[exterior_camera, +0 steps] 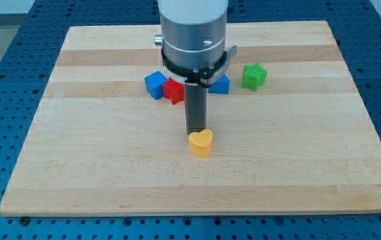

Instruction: Push the yellow heart towards top

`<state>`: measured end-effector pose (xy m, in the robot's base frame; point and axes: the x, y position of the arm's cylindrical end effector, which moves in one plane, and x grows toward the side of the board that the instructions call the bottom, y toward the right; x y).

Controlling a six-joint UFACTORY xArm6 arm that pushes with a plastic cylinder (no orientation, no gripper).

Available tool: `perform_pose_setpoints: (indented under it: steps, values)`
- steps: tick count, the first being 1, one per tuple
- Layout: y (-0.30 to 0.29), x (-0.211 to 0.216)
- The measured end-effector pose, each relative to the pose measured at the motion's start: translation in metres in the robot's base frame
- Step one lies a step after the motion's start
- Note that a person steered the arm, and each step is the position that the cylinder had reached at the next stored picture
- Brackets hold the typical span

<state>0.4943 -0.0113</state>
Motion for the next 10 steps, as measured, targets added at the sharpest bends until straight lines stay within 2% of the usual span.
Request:
perform_pose_setpoints:
  steps: [1,2,3,5,6,7,8,9,10]
  values:
    - [-0.027,0.003]
    - [-0.038,0.036]
    - [-0.022,0.053]
    - [0.011,0.009]
    - [0.012,0.047]
    - [0.019,0.065]
    - [0.000,0.036]
    - [0.003,0.029]
    - [0.038,0.042]
